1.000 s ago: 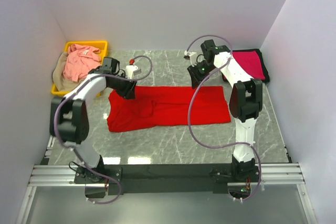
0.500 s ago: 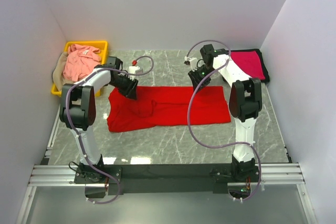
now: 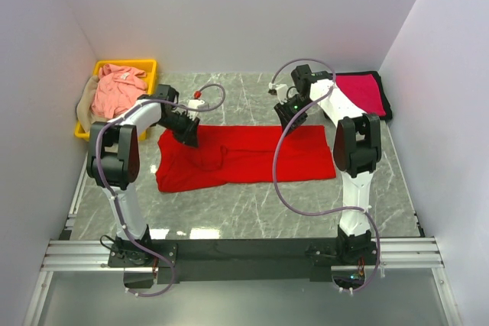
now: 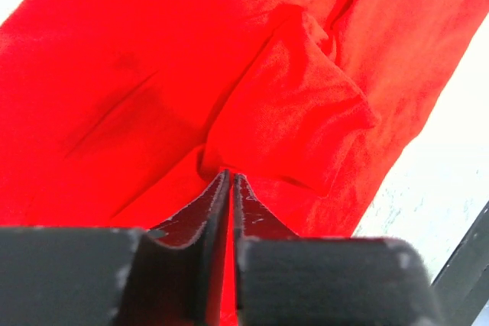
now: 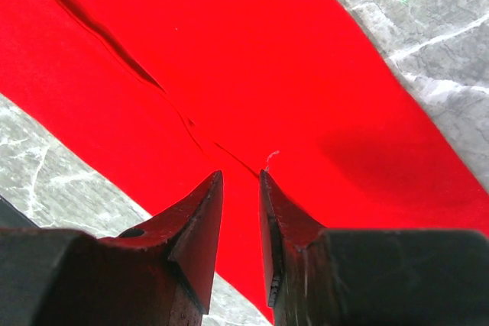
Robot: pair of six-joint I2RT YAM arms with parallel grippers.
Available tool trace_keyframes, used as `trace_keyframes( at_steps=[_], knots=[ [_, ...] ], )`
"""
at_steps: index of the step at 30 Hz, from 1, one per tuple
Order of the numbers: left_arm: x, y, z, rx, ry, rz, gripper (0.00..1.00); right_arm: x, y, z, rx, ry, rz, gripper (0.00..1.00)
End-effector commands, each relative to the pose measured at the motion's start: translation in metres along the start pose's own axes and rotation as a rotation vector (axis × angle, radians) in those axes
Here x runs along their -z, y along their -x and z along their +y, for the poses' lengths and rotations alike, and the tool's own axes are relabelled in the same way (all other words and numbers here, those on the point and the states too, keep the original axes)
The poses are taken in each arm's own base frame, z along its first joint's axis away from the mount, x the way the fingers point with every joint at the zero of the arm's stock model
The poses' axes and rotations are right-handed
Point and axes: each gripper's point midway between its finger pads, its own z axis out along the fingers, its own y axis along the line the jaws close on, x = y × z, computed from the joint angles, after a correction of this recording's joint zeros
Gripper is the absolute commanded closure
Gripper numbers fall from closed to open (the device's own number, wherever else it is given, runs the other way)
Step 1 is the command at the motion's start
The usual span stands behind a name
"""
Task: Fold and stack the t-shirts
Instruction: Fold the tshirt
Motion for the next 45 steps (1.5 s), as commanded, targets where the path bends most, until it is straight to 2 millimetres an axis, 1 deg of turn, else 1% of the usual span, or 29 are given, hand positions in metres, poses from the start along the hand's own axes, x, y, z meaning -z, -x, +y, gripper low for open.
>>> trace_keyframes(
  at_steps=[1, 2, 3, 4, 5, 7, 8, 10, 13, 14, 15, 18, 19, 20, 21, 23, 24, 25, 26, 27, 29, 30, 32, 33, 34, 37, 41, 44, 45],
  knots=[
    [0.001, -0.002, -0.012, -0.032, -0.054, -0.008, 0.9, 0.018, 0.008, 0.0, 0.04, -0.035, -0.043, 0.67],
    [0.004, -0.001, -0.013, -0.046, -0.053, -0.013, 0.92, 0.019, 0.007, 0.0, 0.038, -0.037, -0.042, 0.67],
    [0.006, -0.004, -0.016, -0.046, -0.059, -0.006, 0.99, 0.019, 0.006, 0.0, 0.036, -0.037, -0.039, 0.67],
    [0.008, -0.006, -0.018, -0.048, -0.062, -0.004, 0.99, 0.02, 0.005, -0.001, 0.035, -0.038, -0.039, 0.68],
    [0.014, -0.004, -0.021, -0.067, -0.057, -0.017, 0.99, 0.02, 0.004, 0.0, 0.035, -0.039, -0.039, 0.68],
    [0.022, -0.011, -0.024, -0.06, -0.054, -0.015, 0.99, 0.02, 0.002, -0.001, 0.034, -0.041, -0.035, 0.68],
    [0.03, -0.011, -0.026, -0.082, -0.043, -0.024, 0.99, 0.02, 0.0, 0.0, 0.032, -0.041, -0.034, 0.68],
    [0.036, -0.023, -0.034, -0.085, -0.056, -0.002, 0.99, 0.021, -0.001, 0.0, 0.033, -0.041, -0.033, 0.68],
    [0.048, -0.038, -0.039, -0.123, -0.024, 0.012, 0.99, 0.021, -0.004, 0.001, 0.033, -0.042, -0.031, 0.69],
    [0.05, -0.045, -0.04, -0.143, -0.024, 0.029, 0.99, 0.019, -0.006, 0.001, 0.032, -0.04, -0.025, 0.69],
    [0.049, -0.058, -0.041, -0.139, -0.019, 0.058, 0.99, 0.02, -0.006, 0.002, 0.033, -0.037, -0.027, 0.69],
    [0.051, -0.071, -0.039, -0.173, 0.009, 0.072, 0.99, 0.019, -0.008, 0.003, 0.032, -0.033, -0.025, 0.69],
    [0.052, -0.067, -0.037, -0.175, 0.024, 0.059, 0.93, 0.018, -0.009, 0.003, 0.032, -0.031, -0.022, 0.69],
    [0.052, -0.061, -0.035, -0.162, 0.033, 0.041, 0.83, 0.018, -0.01, 0.003, 0.027, -0.029, -0.019, 0.69],
    [0.054, -0.047, -0.03, -0.181, 0.05, 0.009, 0.64, 0.017, -0.01, 0.004, 0.025, -0.023, -0.016, 0.69],
    [0.051, -0.032, -0.023, -0.14, 0.051, -0.026, 0.49, 0.017, -0.01, 0.003, 0.018, -0.023, -0.018, 0.68],
    [0.056, -0.014, -0.016, -0.156, 0.067, -0.059, 0.37, 0.017, -0.009, 0.004, 0.021, -0.023, -0.018, 0.68],
    [0.049, -0.01, -0.01, -0.137, 0.051, -0.058, 0.36, 0.017, -0.01, 0.004, 0.017, -0.021, -0.014, 0.68],
    [0.047, -0.004, -0.008, -0.125, 0.046, -0.064, 0.36, 0.018, -0.008, 0.004, 0.019, -0.022, -0.017, 0.68],
    [0.049, 0.009, -0.004, -0.144, 0.048, -0.08, 0.37, 0.018, -0.008, 0.003, 0.017, -0.023, -0.016, 0.68],
    [0.038, 0.012, 0.0, -0.145, 0.033, -0.061, 0.38, 0.019, -0.007, 0.002, 0.019, -0.029, -0.017, 0.68],
    [0.037, 0.016, 0.002, -0.161, 0.033, -0.062, 0.39, 0.018, -0.007, 0.003, 0.018, -0.029, -0.015, 0.68],
    [0.024, 0.013, -0.001, -0.177, -0.003, -0.025, 0.42, 0.018, -0.008, 0.002, 0.014, -0.032, -0.016, 0.68],
    [0.023, 0.017, 0.001, -0.191, -0.007, -0.02, 0.44, 0.018, -0.008, 0.003, 0.013, -0.03, -0.013, 0.68],
    [0.013, 0.012, 0.003, -0.168, -0.028, 0.004, 0.44, 0.019, -0.008, 0.003, 0.013, -0.031, -0.017, 0.68],
    [0.002, 0.007, 0.007, -0.144, -0.043, 0.04, 0.44, 0.018, -0.009, 0.003, 0.012, -0.035, -0.017, 0.68],
    [-0.004, 0.005, 0.009, -0.16, -0.045, 0.049, 0.47, 0.018, -0.011, 0.002, 0.01, -0.038, -0.011, 0.68],
    [-0.007, 0.001, 0.007, -0.168, -0.058, 0.066, 0.55, 0.018, -0.01, 0.002, 0.014, -0.041, -0.011, 0.68],
    [-0.007, 0.0, 0.006, -0.168, -0.063, 0.069, 0.63, 0.018, -0.011, 0.001, 0.01, -0.041, -0.01, 0.68]
  ],
)
